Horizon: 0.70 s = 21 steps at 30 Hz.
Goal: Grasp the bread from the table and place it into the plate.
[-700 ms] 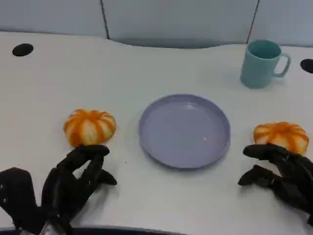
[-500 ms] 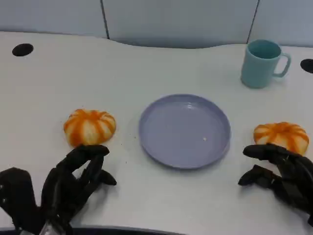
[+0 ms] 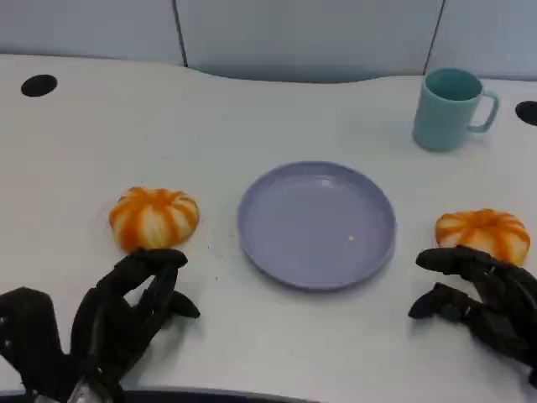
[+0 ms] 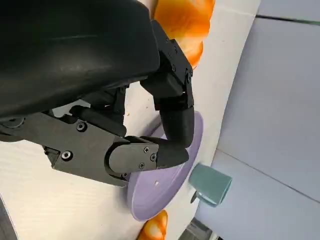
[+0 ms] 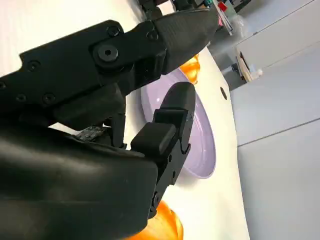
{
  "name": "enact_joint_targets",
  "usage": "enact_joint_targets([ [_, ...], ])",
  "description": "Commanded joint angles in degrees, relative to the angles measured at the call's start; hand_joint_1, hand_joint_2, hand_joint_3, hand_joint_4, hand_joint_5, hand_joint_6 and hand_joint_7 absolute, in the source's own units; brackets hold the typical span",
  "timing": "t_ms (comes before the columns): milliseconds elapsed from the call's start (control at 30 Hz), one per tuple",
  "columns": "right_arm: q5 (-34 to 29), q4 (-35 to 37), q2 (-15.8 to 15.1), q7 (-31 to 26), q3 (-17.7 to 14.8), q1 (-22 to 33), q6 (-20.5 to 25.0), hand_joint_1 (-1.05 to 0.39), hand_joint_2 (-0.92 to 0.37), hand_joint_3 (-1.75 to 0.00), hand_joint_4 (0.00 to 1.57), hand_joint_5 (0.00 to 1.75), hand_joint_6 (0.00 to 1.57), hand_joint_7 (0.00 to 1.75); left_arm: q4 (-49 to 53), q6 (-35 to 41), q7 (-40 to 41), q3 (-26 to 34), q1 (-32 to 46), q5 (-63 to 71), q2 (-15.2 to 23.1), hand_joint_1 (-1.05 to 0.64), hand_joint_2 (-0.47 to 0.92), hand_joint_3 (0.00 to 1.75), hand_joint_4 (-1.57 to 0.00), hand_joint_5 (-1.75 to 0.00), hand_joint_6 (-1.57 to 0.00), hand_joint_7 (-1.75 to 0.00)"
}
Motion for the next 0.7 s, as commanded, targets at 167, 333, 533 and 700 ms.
enact_joint_targets([
  [167,-0.12,1.05,-0.32,-0.16,-0.32,1.4,1.31,-0.38,-0.92,-0.09,0.6,1.18,0.76,0.63,0.22,0.44,0.25,0.19,0.33,0.34,0.96,-0.42,0.82,0.45,-0.59,-1.64,-0.6,-1.11],
  [333,-0.78,-0.25,-0.07,-0.78,0.36,1.86,0.27,-0.39,-0.92,-0.1,0.59,1.18,0.75,0.63,0.56,-4.38,-2.42,-0.87,0.61,1.89,1.75,-0.38,0.84,0.49,-0.51,-1.64,-0.53,-1.07],
  [533,-0.64,-0.34,0.19,-1.68,0.27,1.92,1.32,-0.36,-0.92,-0.08,0.59,1.17,0.75,0.64,-1.22,-14.93,-0.89,-3.9,1.14,9.09,3.9,-0.4,0.81,0.36,-0.41,-1.18,-0.5,-0.55],
  [700,-0.51,0.22,0.33,-2.05,0.07,1.86,1.37,-0.37,-0.92,-0.06,0.6,1.12,0.76,0.61,-1.94,-24.9,2.54,-6.38,0.94,17.07,7.29,-0.53,0.92,0.12,-0.24,-0.92,-0.41,-0.26],
])
